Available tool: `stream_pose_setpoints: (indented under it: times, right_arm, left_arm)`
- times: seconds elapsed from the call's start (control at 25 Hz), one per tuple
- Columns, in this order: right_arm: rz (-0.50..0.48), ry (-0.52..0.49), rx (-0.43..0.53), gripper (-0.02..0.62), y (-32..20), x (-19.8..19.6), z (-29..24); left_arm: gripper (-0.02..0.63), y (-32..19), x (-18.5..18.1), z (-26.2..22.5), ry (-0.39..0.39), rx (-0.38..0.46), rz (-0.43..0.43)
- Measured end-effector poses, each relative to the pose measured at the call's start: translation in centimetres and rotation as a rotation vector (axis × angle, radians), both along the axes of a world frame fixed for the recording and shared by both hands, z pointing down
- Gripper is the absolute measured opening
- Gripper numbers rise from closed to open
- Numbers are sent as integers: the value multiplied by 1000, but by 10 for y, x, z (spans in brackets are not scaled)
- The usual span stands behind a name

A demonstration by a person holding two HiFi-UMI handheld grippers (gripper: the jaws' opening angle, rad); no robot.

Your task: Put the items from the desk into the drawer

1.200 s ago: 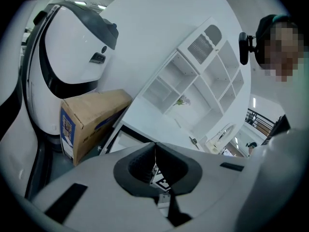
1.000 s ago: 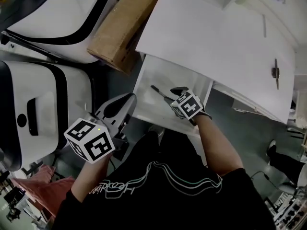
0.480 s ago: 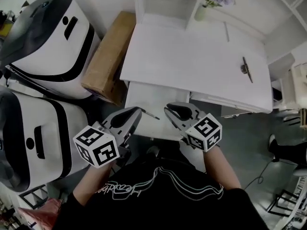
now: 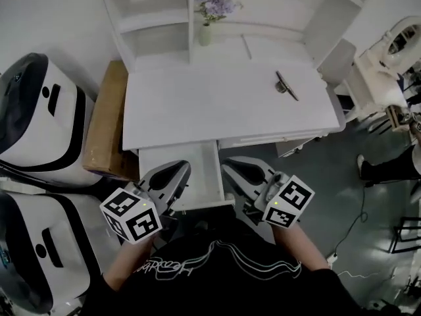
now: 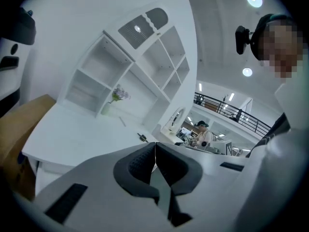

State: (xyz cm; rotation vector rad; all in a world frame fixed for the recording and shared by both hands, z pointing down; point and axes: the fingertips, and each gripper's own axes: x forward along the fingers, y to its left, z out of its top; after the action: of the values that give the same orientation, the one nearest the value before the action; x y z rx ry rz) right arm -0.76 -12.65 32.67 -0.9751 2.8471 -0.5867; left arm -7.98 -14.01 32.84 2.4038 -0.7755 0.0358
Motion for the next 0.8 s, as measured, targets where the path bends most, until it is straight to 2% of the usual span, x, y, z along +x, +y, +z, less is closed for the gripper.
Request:
stream_pose_setpoints:
  times: [0.2,0.4,0.6,0.8]
  right_arm:
    - [109,-13,-26,52,-12,63,5]
    - [193,39,-41,52,-33,122,17]
    - [277,78,-79,54,-73,188,34]
    - [361,117,-109,54,-121,246,54]
  left_arm:
    - [21,-14,66,-1,7,-1,100]
    - [21,-34,125,5,-8,-22,172]
    - [21,-65,179,16,-22,-39,205]
    - [21,-93,213,26,-58,-63,213]
